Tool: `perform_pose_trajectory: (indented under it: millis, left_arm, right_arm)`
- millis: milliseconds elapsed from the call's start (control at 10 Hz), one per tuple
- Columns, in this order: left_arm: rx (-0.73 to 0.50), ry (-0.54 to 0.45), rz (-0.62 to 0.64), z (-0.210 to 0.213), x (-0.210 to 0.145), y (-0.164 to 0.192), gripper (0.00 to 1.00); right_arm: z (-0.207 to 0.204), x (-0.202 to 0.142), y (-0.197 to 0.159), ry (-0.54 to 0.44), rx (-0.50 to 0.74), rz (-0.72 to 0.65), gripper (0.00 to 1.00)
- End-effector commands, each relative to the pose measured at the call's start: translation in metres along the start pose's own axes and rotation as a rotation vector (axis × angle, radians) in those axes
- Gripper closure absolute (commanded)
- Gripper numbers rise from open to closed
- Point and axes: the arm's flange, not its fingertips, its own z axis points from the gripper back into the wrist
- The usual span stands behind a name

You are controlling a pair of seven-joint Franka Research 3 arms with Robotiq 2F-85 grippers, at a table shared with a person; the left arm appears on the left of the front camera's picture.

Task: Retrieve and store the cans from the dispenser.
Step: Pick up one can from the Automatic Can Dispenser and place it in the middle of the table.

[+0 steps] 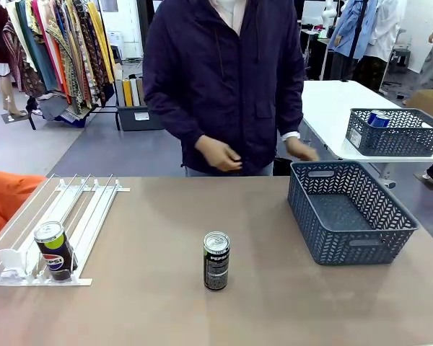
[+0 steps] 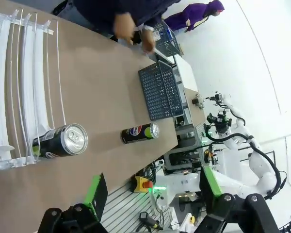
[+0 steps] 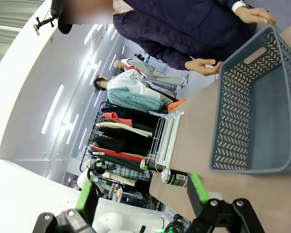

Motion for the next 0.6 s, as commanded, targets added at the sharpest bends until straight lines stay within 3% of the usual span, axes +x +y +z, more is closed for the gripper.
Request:
perform_pose_trajectory:
  millis: [0, 500]
  left_arm:
    - [-0.014, -0.006, 0.010, 0.0027, 0.0026, -0.0045, 0.00]
    - [0.004, -0.001, 0.010, 0.0015, -0.0012, -0.0021, 0.00]
  right_arm:
    - [-0.0025, 0.0043, 0.0045, -0.020, 0.022, 0.005, 0.00]
    - [-0.0025, 0.0043, 0.0045, -0.020, 0.022, 0.005, 0.00]
